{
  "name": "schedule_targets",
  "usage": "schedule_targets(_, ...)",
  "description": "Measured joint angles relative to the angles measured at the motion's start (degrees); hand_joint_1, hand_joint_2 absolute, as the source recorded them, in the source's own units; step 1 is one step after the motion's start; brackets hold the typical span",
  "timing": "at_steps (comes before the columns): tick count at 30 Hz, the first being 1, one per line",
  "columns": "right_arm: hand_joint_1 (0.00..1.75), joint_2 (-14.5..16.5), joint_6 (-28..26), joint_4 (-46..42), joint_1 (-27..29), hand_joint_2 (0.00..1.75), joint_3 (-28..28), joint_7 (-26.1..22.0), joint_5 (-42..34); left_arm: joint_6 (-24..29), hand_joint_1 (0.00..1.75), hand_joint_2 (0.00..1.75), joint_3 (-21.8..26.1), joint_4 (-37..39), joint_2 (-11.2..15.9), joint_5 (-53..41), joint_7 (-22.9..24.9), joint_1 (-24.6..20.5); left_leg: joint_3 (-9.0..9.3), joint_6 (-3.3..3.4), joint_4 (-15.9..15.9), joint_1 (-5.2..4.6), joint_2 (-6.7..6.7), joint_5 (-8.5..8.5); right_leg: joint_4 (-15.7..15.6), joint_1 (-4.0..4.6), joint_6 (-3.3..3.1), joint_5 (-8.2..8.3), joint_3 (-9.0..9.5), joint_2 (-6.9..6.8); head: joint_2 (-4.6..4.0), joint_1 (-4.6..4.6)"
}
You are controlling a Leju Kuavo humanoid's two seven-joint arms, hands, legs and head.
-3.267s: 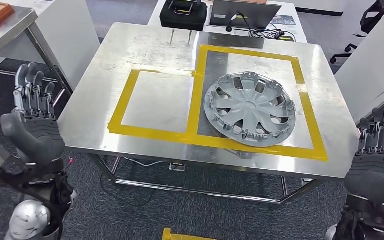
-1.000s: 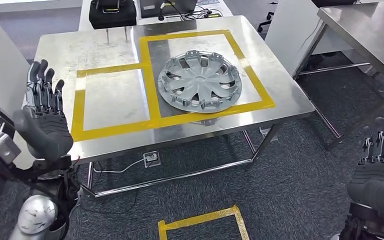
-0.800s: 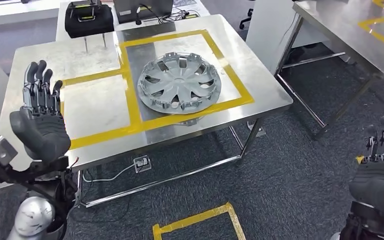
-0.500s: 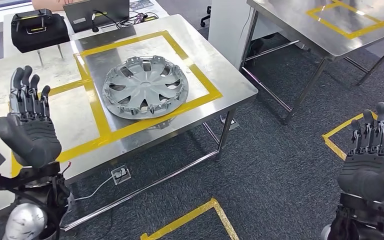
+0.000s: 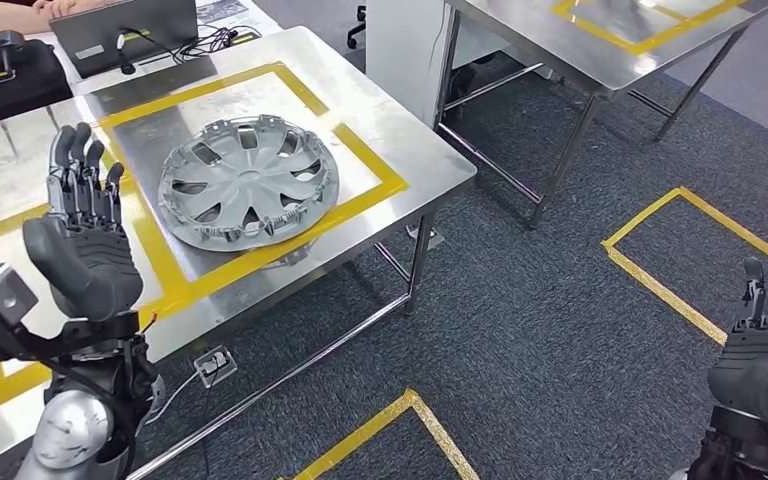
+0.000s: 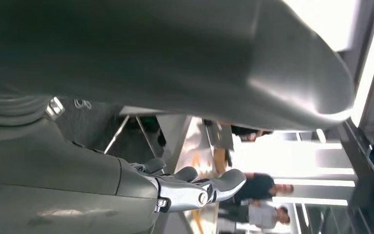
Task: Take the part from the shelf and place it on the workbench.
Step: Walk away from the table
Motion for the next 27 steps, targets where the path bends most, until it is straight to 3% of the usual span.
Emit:
schedule_targets(1, 0.0, -0.03, -0.05, -0.06, -0.01, 0.0, -0.06, 0.0, 0.01, -0.01, 0.0, 0.0, 0.0, 0.01, 0.0, 0.04, 0.0, 0.0, 0.14, -0.24, -0.04, -0.1, 0.67, -0.15, -1.25, 0.38, -0.44, -0.04, 0.74, -0.65, 0.0, -0.03)
schedule_targets(2, 0.0, -0.05, -0.12, -0.11, 0.03, 0.0, -0.13, 0.01, 0.02, -0.01, 0.0, 0.0, 0.0, 0.01, 0.0, 0.16, 0.0, 0.0, 0.26, -0.51, -0.14, -0.19, 1.35, -0.25, -1.38, 0.61, -0.74, -0.17, 0.93, -0.41, 0.0, -0.09)
schedule_targets(4, 0.0, -0.13, -0.34, -0.33, 0.21, 0.0, -0.38, 0.03, 0.11, 0.08, 0.0, 0.0, 0.02, -0.02, -0.01, 0.73, 0.01, -0.07, 0.69, -1.13, -0.35, -0.12, 2.13, -0.64, -2.04, 0.39, -1.2, 0.07, 1.37, 1.18, 0.0, -0.2)
schedule_targets(7, 0.0, -0.14, -0.53, -0.55, 0.45, 0.0, -0.61, 0.07, 0.22, 0.28, 0.0, 0.0, 0.07, -0.04, -0.02, 1.26, -0.01, -0.21, 0.7, -1.59, -0.39, 0.03, 1.55, -1.24, -3.0, -0.19, -1.52, 0.39, 2.28, 2.11, 0.0, -0.38)
schedule_targets(11, 0.0, -0.14, -0.56, -0.57, 0.51, 0.0, -0.62, 0.06, 0.26, 0.35, 0.0, 0.0, 0.07, -0.03, -0.02, 1.29, -0.03, -0.23, 0.85, -1.61, -0.16, 0.04, 0.87, -1.36, -3.06, -0.1, -1.53, 0.38, 2.36, 2.2, 0.0, -0.45)
schedule_targets(13, 0.0, -0.15, -0.64, -0.64, 0.4, 0.0, -0.72, 0.07, 0.31, 0.72, 0.0, 0.0, 0.06, -0.02, -0.02, 0.99, -0.09, -0.29, 0.01, -1.64, 1.96, 0.12, -1.4, -2.38, -3.24, -0.13, -1.68, 0.41, 2.58, 2.7, 0.0, -0.71)
schedule_targets(14, 0.0, -0.13, -0.7, -0.67, 0.45, 0.0, -0.76, 0.1, 0.33, 1.12, 0.0, 0.0, 0.05, 0.01, -0.02, 0.44, -0.13, -0.3, -2.11, -1.71, 5.94, 0.15, -2.92, -3.84, -3.3, -0.17, -1.8, 0.42, 2.66, 3.48, 0.0, -1.11)
schedule_targets(16, 0.0, -0.11, -0.81, -0.7, 0.56, 0.0, -0.82, 0.76, 0.73, 2.03, 0.0, 0.0, 0.03, 0.11, -0.02, -0.73, -0.86, -0.32, -4.04, -1.68, 6.46, 0.43, -6.93, -1.62, -2.82, -0.3, -1.56, 0.13, 2.65, 7.34, 0.0, -2.18)
schedule_targets(17, 0.0, -0.14, -0.86, -0.7, 0.61, 0.0, -0.85, 1.19, 0.95, 2.34, 0.0, 0.0, 0.03, 0.15, -0.02, -1.1, -1.32, -0.29, -4.14, -1.63, 5.12, 0.65, -8.76, -0.23, -2.31, -0.35, -1.25, -0.09, 2.41, 9.34, 0.0, -2.62)
schedule_targets(18, 0.0, -0.21, -0.92, -0.72, 0.58, 0.0, -0.89, 1.62, 1.18, 2.48, 0.0, 0.0, 0.04, 0.17, -0.02, -1.13, -1.77, -0.28, -2.76, -1.46, 1.24, 0.8, -9.97, 2.02, -1.92, -0.51, -0.83, -0.2, 2.06, 11.02, 0.0, -2.83)
schedule_targets(19, 0.0, -0.32, -1.05, -0.75, 0.63, 0.0, -0.98, 1.83, 1.26, 2.54, 0.0, 0.0, 0.08, 0.17, -0.02, -1.05, -1.91, -0.26, -2.29, -1.27, 0.49, 0.8, -10.59, 1.74, -1.8, -0.65, -0.45, -0.15, 1.66, 11.72, 0.0, -2.81)
schedule_targets(21, 0.0, -0.65, -1.42, -0.9, 1.0, 0.0, -1.37, 2.11, 1.33, 2.84, 0.0, 0.0, 0.23, 0.19, -0.03, -0.99, -1.99, -0.23, -2.0, -0.71, 0.15, 0.71, -9.4, 1.9, -1.87, -1.01, 0.25, 0.14, 0.9, 12.75, 0.0, -2.8)
schedule_targets(22, 0.0, -0.83, -1.65, -1.0, 1.23, 0.0, -1.66, 2.18, 1.34, 3.03, 0.0, 0.0, 0.37, 0.2, -0.03, -1.0, -1.98, -0.21, -1.85, -0.41, 0.01, 0.76, -8.74, 1.96, -1.48, -0.91, 0.56, 0.01, 0.5, 11.98, 0.0, -2.67)
schedule_targets(23, 0.0, -1.03, -1.87, -1.1, 1.4, 0.0, -2.0, 2.2, 1.31, 3.25, 0.0, 0.0, 0.56, 0.21, -0.04, -1.01, -1.95, -0.13, -1.67, -0.1, -0.14, 0.84, -7.97, 1.96, -0.19, -0.79, 0.86, -0.59, -0.3, 10.37, 0.0, -2.35)
schedule_targets(25, 0.0, -1.28, -2.36, -1.2, 1.83, 0.0, -2.7, 2.19, 1.1, 3.54, 0.0, 0.0, 1.08, 0.27, -0.03, -1.03, -1.85, 0.25, -1.46, 0.38, -0.23, 0.69, -6.39, 1.78, 5.83, -0.64, 1.32, -3.25, -3.43, 6.08, 0.0, -1.5)
schedule_targets(27, 0.0, -1.39, -2.84, -1.2, 2.74, 0.0, -3.45, 2.08, 0.74, 3.68, 0.0, 0.0, 1.59, 0.36, -0.01, -1.02, -1.77, 0.72, -1.44, 0.65, -0.22, 0.38, -4.7, 1.53, 12.87, -0.91, 1.52, -5.8, -7.12, 4.23, 0.0, -0.97)
